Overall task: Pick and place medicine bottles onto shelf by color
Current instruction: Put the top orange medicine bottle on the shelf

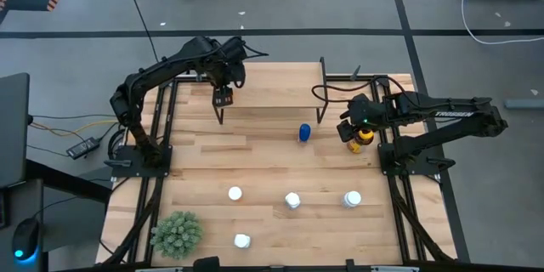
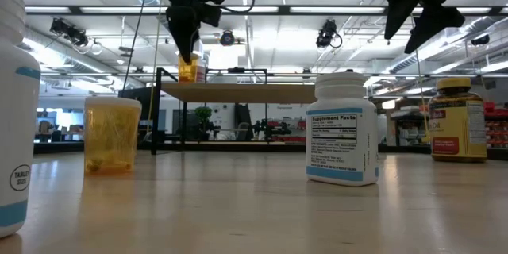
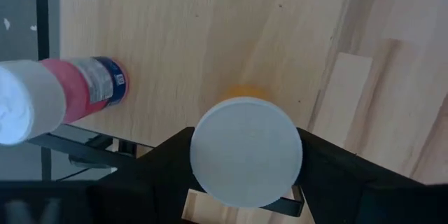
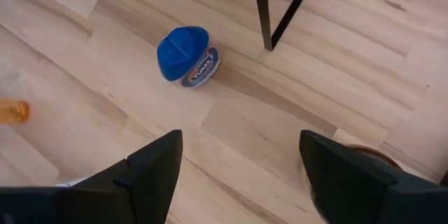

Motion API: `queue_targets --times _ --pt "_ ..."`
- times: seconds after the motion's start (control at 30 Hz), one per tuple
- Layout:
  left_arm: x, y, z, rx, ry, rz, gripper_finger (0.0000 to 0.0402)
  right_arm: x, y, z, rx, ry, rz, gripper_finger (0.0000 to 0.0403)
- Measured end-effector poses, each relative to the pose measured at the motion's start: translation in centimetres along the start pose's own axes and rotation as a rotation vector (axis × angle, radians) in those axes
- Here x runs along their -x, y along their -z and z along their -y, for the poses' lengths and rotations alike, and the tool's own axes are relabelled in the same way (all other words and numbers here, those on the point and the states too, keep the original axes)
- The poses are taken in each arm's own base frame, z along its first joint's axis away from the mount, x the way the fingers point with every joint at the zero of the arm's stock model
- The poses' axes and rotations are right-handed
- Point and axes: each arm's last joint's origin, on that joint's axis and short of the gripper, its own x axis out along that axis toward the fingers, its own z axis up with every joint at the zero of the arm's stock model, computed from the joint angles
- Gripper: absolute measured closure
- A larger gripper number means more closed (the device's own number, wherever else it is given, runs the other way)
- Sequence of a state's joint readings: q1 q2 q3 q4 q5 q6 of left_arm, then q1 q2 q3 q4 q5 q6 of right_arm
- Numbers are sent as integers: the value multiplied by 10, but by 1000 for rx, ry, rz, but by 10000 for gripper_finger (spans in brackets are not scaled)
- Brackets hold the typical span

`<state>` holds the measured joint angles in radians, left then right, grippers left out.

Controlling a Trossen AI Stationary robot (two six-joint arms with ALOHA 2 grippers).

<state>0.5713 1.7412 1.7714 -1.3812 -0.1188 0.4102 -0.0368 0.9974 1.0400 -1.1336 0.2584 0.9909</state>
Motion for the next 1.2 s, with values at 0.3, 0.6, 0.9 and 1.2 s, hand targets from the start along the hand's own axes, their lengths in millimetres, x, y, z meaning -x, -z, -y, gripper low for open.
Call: queue_targets --times 0.3,0.6,0.9,1.2 --pt "0 1 -1 13 -40 -18 130 0 0 0 30 0 0 107" --pt "10 7 1 33 -115 -42 127 0 0 0 33 0 -1 107" --pt "15 4 21 -7 -92 -44 124 0 0 0 30 0 -1 107" --pt "16 1 25 -21 -126 -43 124 0 0 0 31 -3 -5 107"
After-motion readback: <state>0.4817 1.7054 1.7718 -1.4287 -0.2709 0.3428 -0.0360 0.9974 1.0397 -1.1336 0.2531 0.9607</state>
